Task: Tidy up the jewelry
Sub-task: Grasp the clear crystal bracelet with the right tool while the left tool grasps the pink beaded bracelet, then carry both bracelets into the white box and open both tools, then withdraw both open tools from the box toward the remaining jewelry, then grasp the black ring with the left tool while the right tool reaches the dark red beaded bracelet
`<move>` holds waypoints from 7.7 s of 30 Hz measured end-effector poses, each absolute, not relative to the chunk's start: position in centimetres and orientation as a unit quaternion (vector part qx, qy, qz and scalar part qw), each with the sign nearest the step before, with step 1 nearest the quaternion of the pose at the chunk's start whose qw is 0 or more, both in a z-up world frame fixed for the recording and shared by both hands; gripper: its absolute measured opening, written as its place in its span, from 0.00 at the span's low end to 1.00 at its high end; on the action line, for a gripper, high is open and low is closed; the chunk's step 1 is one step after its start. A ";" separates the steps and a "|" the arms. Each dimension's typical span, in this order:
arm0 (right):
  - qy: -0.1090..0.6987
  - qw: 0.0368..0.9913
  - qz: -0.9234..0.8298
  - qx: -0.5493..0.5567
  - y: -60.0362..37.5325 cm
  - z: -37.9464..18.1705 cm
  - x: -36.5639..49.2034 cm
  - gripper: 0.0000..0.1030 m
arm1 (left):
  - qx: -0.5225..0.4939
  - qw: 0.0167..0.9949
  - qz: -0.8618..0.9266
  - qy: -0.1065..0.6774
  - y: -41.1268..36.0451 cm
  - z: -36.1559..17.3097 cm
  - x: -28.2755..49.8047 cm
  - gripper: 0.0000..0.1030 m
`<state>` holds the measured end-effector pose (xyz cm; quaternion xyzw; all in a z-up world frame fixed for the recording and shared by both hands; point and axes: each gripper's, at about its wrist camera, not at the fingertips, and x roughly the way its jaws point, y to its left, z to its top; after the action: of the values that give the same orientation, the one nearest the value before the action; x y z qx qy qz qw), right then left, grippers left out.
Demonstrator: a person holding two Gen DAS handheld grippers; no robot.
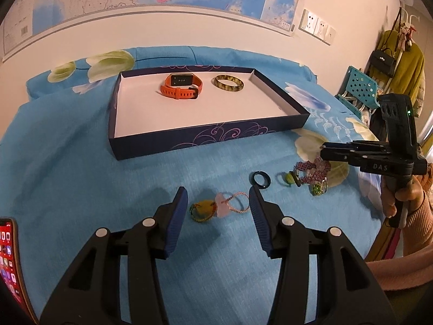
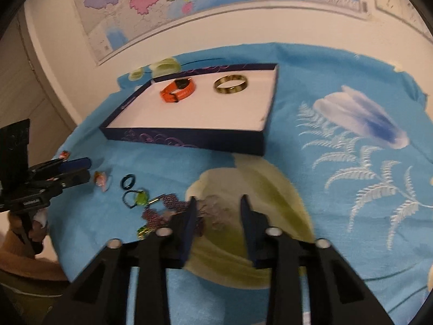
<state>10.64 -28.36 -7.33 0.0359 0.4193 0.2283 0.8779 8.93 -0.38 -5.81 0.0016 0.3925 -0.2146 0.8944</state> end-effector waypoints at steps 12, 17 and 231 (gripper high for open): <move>0.314 0.912 0.259 0.050 -28.2 -0.3 8.7 0.08 | 0.007 0.893 -0.219 0.394 -0.4 -5.9 8.8 0.46; 0.308 0.919 0.244 0.048 -28.3 -0.1 10.0 0.08 | 0.019 0.890 -0.225 0.396 -0.8 -6.1 8.5 0.46; 0.402 0.893 0.200 0.007 -27.2 -7.6 10.0 0.26 | 0.076 0.876 -0.246 0.407 -7.4 -7.4 10.2 0.44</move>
<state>10.05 -27.24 -7.59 0.0068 0.4022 0.2000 0.8934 10.22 -7.36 -7.40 0.0764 0.4069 -0.2461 0.8764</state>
